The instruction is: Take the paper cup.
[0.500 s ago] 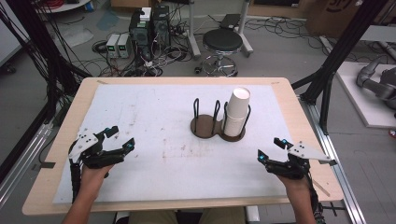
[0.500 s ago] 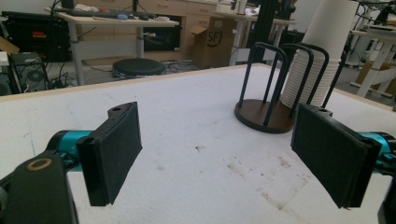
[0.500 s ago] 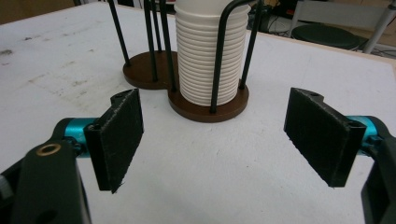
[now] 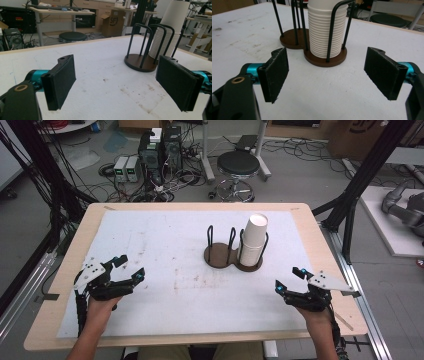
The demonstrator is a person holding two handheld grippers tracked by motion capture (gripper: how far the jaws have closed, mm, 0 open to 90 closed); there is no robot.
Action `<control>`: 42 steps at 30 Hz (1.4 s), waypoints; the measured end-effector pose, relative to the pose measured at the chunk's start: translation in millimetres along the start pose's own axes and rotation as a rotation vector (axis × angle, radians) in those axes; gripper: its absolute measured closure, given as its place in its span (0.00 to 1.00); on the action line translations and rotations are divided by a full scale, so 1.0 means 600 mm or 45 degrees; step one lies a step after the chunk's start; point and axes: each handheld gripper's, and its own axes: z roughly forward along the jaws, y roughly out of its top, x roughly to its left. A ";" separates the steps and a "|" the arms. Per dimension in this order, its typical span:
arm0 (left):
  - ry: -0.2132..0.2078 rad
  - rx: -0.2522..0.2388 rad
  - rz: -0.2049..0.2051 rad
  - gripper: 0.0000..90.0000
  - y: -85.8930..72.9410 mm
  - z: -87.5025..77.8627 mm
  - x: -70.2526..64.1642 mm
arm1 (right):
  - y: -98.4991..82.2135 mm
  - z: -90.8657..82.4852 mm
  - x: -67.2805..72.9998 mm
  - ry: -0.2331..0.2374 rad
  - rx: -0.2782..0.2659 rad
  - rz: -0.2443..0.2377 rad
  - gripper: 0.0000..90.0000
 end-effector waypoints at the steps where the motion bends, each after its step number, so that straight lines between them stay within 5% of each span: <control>1: -0.005 0.002 0.005 0.18 0.000 0.000 -0.001 | 0.000 0.001 0.000 0.001 0.004 -0.011 0.22; 23: -0.067 0.021 0.005 0.18 -0.003 0.012 -0.016 | 0.068 0.012 0.018 0.109 -0.049 -0.016 0.22; 34: -0.079 0.028 -0.005 0.18 -0.005 0.015 -0.018 | 0.129 0.029 0.004 0.111 -0.048 -0.022 0.22; 42: -0.084 0.031 -0.009 0.18 -0.006 0.016 -0.016 | 0.191 0.071 -0.009 0.118 -0.030 -0.037 0.22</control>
